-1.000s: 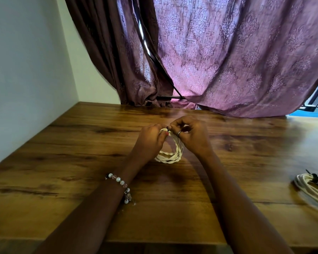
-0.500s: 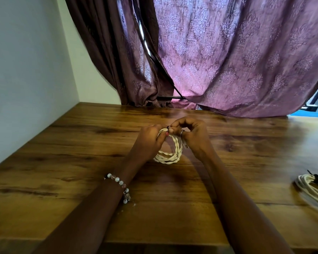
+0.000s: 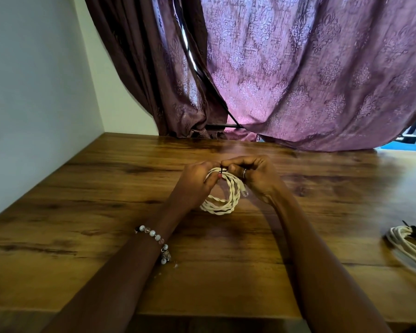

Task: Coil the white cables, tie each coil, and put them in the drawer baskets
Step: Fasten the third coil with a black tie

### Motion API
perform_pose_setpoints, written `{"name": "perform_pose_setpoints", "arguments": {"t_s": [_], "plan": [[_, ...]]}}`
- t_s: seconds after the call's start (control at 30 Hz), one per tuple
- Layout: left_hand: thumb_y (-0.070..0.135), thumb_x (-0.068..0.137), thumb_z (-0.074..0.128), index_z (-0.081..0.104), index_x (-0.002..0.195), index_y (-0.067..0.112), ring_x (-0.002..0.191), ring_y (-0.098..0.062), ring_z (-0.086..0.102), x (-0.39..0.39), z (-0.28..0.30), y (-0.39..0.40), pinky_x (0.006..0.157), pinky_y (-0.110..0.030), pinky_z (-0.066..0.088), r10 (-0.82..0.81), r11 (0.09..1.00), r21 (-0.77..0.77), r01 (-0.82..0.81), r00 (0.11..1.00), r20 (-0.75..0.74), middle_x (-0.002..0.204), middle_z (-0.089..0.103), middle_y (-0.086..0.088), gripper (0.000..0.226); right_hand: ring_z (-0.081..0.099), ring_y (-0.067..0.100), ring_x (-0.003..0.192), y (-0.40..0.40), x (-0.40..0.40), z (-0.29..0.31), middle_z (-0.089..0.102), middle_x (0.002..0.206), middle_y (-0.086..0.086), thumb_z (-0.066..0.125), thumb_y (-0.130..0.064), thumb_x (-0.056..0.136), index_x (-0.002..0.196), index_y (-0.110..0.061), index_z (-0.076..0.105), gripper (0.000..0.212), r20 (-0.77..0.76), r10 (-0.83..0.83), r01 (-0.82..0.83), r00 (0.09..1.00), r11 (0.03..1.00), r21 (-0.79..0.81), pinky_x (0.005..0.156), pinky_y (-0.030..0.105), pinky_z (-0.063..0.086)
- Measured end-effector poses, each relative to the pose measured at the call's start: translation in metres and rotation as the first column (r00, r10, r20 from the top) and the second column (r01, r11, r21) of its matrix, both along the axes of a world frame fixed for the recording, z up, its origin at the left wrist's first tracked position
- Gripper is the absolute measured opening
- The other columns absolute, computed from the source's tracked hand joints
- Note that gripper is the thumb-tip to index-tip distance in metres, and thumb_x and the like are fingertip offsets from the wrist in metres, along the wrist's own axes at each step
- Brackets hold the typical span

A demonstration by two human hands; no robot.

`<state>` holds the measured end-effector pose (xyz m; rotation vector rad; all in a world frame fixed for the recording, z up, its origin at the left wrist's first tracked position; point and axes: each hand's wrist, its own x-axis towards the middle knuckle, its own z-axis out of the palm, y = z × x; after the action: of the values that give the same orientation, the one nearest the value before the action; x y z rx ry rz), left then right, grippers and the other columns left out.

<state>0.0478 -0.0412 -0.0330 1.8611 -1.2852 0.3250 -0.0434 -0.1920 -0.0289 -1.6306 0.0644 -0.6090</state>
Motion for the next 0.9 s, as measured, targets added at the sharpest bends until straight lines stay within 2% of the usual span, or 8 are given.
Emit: {"name": "perform_pose_setpoints", "arguments": {"t_s": [0.17,0.27,0.43,0.53,0.67,0.9], "plan": [[0.014,0.091,0.058,0.066,0.115,0.003,0.103,-0.026,0.061,-0.0018,0.0025,-0.0001,0.079,-0.017,0.034,-0.032,0.999,-0.003,0.032,0.999,0.006,0.111,0.068,-0.014,0.027,0.07,0.021,0.081,0.0006,-0.0027,0.0039,0.075,0.086,0.009,0.068,0.008,0.075,0.084,-0.009,0.076,0.022,0.006,0.019,-0.019,1.0,1.0,0.019,0.073,0.026,0.057],[0.012,0.09,0.059,0.065,0.116,0.006,0.105,-0.024,0.06,0.0008,0.0023,0.0011,0.081,-0.019,0.035,-0.024,1.0,0.012,0.024,1.0,-0.011,0.113,0.068,-0.012,0.027,0.07,0.021,0.077,0.0045,-0.0029,0.0046,0.074,0.084,0.01,0.072,0.004,0.07,0.084,-0.006,0.074,0.018,0.018,0.013,-0.014,1.0,0.999,0.031,0.073,0.027,0.058],[0.011,0.087,0.062,0.067,0.113,0.005,0.1,-0.022,0.061,0.0007,0.0039,0.0024,0.076,-0.015,0.034,-0.043,0.999,0.009,0.043,0.999,-0.023,0.108,0.07,-0.012,0.027,0.068,0.024,0.083,0.0051,-0.0019,0.0035,0.072,0.092,0.015,0.069,0.003,0.079,0.092,-0.002,0.071,0.015,0.01,-0.038,0.038,0.999,0.996,-0.08,0.078,0.034,0.057],[0.02,0.083,0.057,0.068,0.113,0.006,0.1,-0.019,0.062,0.0007,0.0039,0.0028,0.077,-0.011,0.033,-0.051,0.999,0.004,0.051,0.998,-0.045,0.109,0.07,-0.01,0.035,0.068,0.024,0.086,0.004,-0.0021,0.0019,0.072,0.094,0.014,0.066,0.003,0.083,0.094,-0.003,0.07,0.014,0.019,-0.051,0.054,0.998,0.987,-0.149,0.079,0.036,0.057],[0.025,0.081,0.054,0.067,0.114,0.006,0.102,-0.019,0.062,0.0003,0.0038,0.0029,0.078,-0.011,0.034,-0.043,0.999,0.02,0.044,0.996,-0.073,0.11,0.07,-0.01,0.04,0.068,0.015,0.082,0.0052,-0.002,0.0032,0.072,0.091,0.009,0.067,0.003,0.081,0.095,-0.001,0.07,0.015,0.009,-0.083,0.083,0.997,0.978,-0.191,0.073,0.027,0.056],[0.023,0.078,0.054,0.07,0.109,0.008,0.089,-0.004,0.056,-0.0012,0.0072,0.007,0.074,-0.014,0.038,-0.07,0.998,-0.018,0.068,0.994,-0.089,0.104,0.071,-0.007,0.038,0.066,0.009,0.084,0.0092,0.0051,0.0018,0.07,0.088,0.005,0.073,0.0,0.077,0.087,-0.005,0.071,0.012,0.087,-0.159,0.178,0.983,0.938,-0.298,0.078,0.027,0.055]]}}
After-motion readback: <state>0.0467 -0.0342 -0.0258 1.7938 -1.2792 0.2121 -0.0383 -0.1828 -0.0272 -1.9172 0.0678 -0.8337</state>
